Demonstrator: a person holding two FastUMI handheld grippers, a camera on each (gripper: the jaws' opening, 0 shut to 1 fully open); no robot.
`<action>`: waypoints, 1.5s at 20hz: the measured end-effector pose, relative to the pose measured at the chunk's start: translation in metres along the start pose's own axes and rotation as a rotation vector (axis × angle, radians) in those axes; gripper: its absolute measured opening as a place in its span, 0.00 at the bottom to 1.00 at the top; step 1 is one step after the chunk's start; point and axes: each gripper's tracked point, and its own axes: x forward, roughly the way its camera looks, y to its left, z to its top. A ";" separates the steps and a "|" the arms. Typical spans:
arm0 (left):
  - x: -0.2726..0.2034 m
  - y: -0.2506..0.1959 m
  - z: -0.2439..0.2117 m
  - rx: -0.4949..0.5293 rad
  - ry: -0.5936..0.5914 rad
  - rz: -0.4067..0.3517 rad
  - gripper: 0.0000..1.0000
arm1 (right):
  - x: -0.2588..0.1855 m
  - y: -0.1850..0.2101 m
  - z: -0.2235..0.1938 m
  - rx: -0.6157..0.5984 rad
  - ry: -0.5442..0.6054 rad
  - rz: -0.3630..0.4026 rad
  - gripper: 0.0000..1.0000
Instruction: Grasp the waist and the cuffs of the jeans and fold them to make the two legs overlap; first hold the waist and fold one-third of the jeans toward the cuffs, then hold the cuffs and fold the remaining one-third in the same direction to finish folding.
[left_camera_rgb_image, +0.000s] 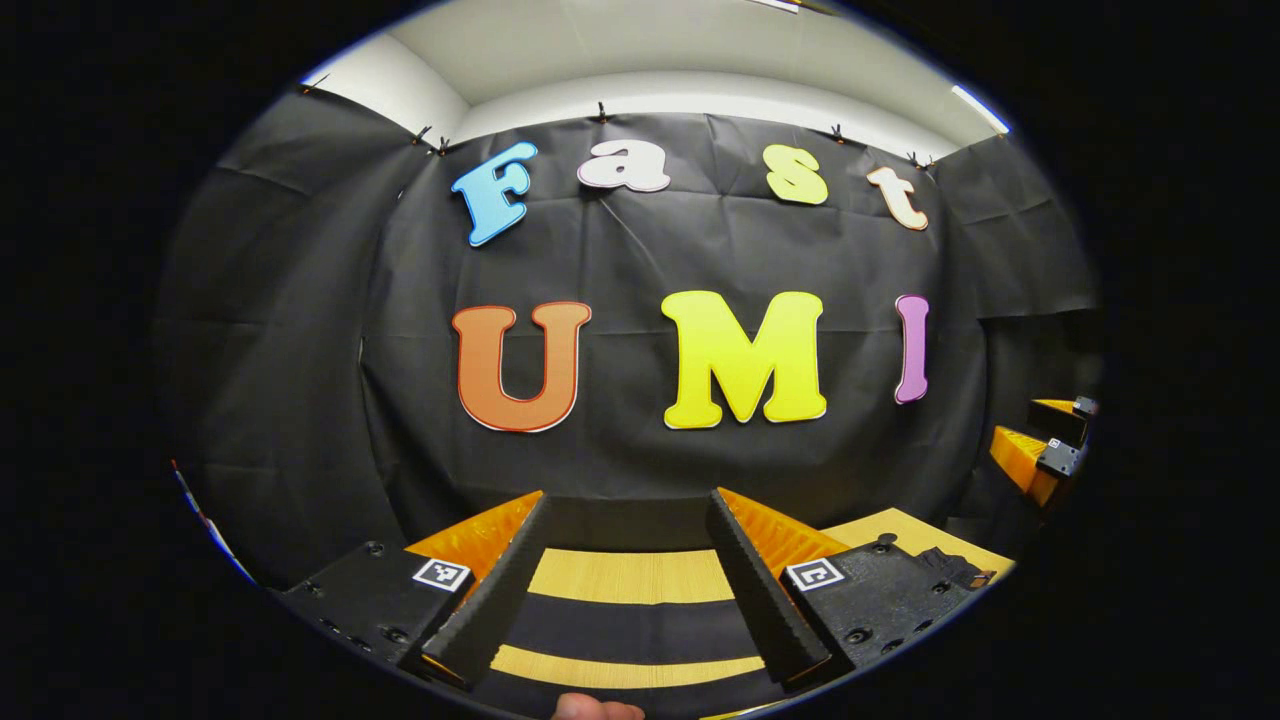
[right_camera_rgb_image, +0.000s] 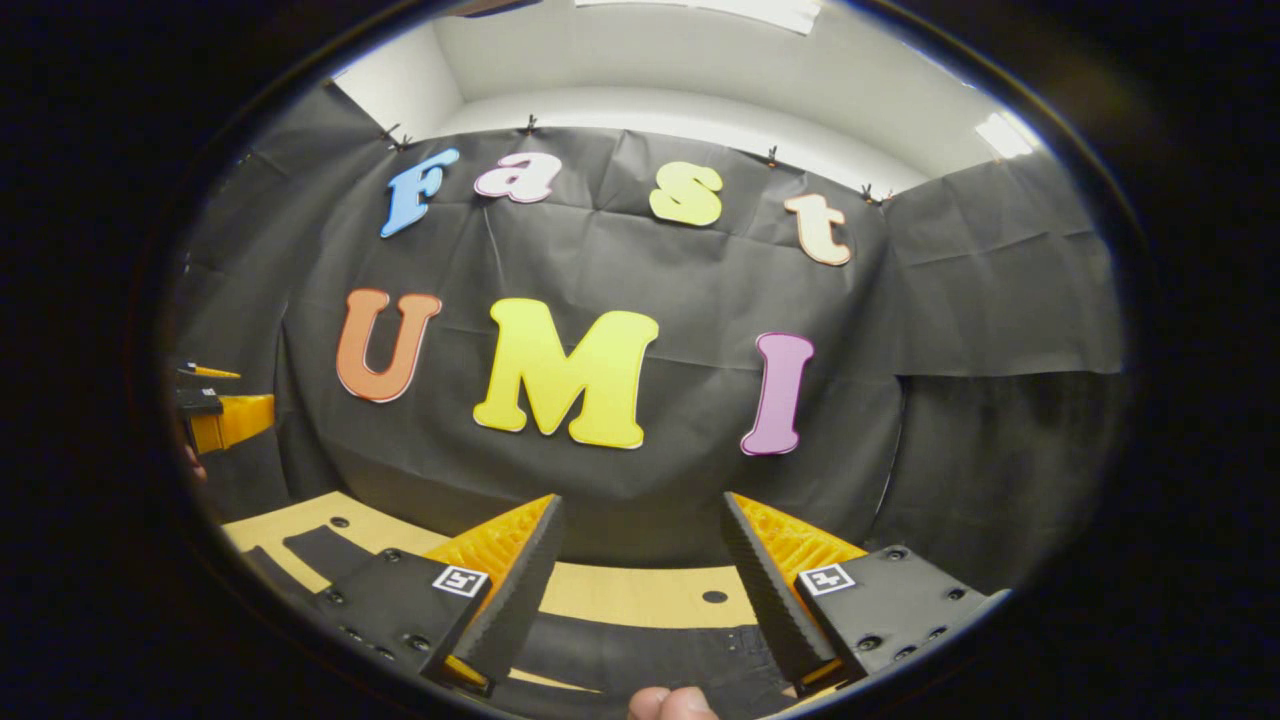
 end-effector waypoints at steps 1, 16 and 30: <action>0.000 0.001 0.000 -0.002 -0.002 0.005 0.99 | 0.001 0.000 -0.001 -0.001 0.002 0.003 0.96; -0.014 0.070 -0.053 0.004 0.096 0.164 0.99 | 0.012 -0.066 -0.059 -0.026 0.135 -0.060 0.94; -0.148 0.183 -0.288 -0.550 0.700 0.475 0.99 | -0.080 -0.199 -0.295 0.582 0.818 -0.289 0.99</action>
